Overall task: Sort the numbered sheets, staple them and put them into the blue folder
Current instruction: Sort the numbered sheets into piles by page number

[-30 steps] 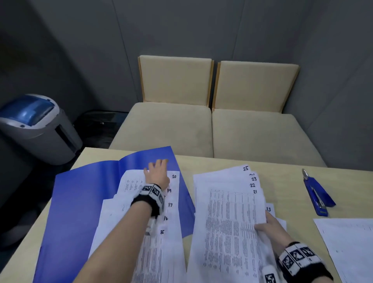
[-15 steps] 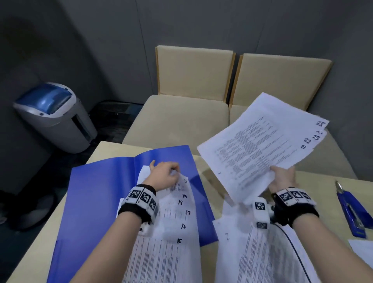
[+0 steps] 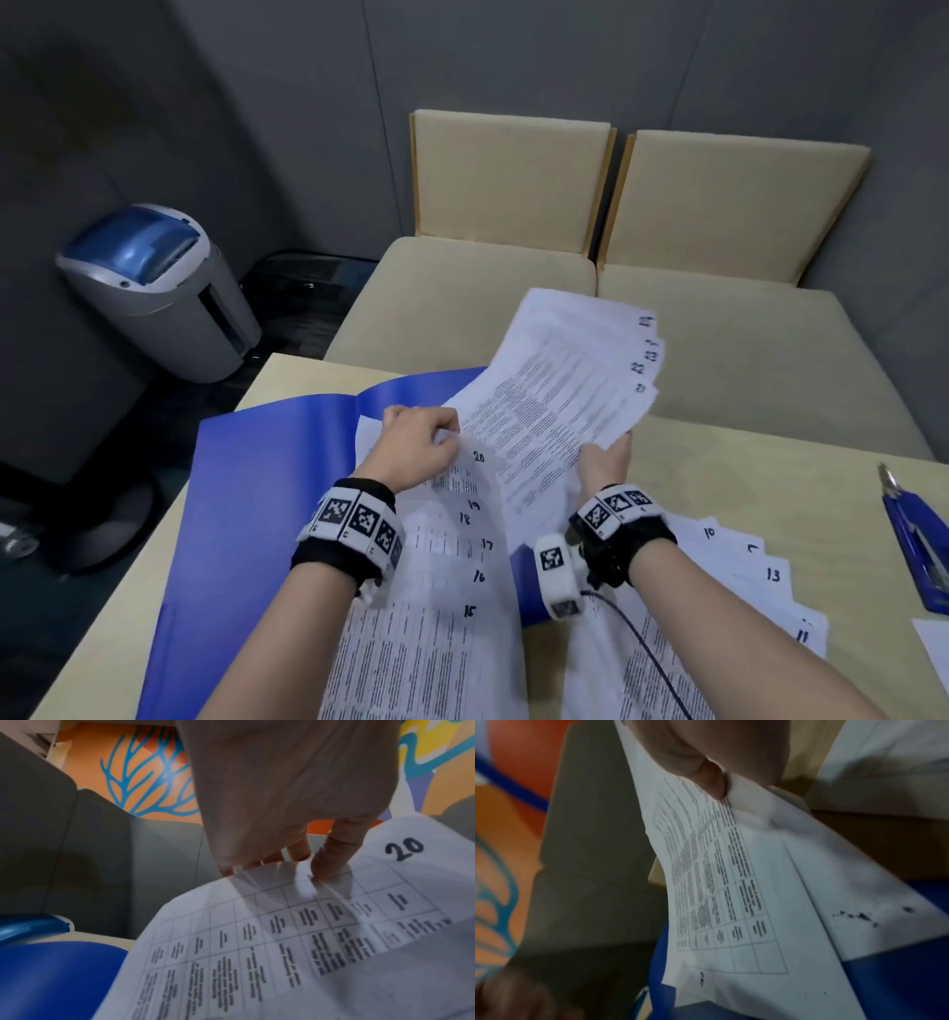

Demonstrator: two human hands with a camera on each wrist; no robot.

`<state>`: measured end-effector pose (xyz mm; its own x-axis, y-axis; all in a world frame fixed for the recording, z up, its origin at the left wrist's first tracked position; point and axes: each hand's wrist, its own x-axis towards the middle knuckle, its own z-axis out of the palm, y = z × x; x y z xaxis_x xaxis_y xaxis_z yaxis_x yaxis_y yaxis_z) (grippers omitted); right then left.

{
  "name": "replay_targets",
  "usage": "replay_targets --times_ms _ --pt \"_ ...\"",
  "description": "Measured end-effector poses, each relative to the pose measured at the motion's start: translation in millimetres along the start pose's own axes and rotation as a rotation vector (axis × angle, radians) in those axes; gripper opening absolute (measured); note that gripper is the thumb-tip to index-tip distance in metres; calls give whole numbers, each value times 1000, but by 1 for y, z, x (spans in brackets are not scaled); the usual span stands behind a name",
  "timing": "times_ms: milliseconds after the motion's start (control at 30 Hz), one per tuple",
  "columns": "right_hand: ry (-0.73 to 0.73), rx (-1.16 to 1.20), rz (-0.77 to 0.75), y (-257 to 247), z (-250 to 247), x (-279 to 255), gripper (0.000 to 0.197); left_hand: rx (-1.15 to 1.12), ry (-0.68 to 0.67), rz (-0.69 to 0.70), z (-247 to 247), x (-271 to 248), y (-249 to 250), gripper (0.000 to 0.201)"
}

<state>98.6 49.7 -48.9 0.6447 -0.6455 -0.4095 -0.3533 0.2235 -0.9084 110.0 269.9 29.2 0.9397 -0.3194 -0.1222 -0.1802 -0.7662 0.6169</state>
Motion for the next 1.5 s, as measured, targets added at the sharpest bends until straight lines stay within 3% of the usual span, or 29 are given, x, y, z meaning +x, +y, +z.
replay_targets --times_ms 67,133,300,400,467,600,733,900,1033,1133,1200,1267,1367,1433,1500 --pt "33 -23 7 -9 -5 5 68 -41 -26 -5 -2 -1 -2 11" --pt "-28 -36 20 -10 -6 6 66 -34 -17 0 -4 -1 -2 14" --pt "-459 -182 84 0 0 -10 59 10 11 40 -6 6 10 11" --pt "-629 -272 148 4 8 -25 58 124 -25 48 -2 14 11 7" --pt "-722 -301 144 6 15 -34 58 214 -34 -2 8 21 5 11" --pt "-763 -343 186 14 27 -39 65 303 -8 -141 33 33 -15 32" --pt "-696 -546 120 21 31 -39 53 416 -6 -217 50 38 -29 38" --pt "-584 -886 -215 12 0 -55 39 524 -24 -208 72 34 -32 54" --pt "-524 -731 -267 17 -70 -56 27 574 61 -255 84 23 -16 73" --pt "-337 -638 -309 28 -140 -56 22 418 246 -59 101 6 15 63" --pt "-143 -649 -283 38 -187 -55 21 302 243 162 124 -12 41 49" --pt "70 -734 -213 45 -227 -56 20 191 113 237 149 -34 68 37" --pt "234 -886 41 53 -268 -67 33 151 -59 89 183 -60 91 30" --pt "186 -909 134 59 -284 -75 45 118 -97 -26 197 -69 97 28" --pt "130 -898 105 70 -294 -76 52 89 -135 -94 202 -73 101 33"
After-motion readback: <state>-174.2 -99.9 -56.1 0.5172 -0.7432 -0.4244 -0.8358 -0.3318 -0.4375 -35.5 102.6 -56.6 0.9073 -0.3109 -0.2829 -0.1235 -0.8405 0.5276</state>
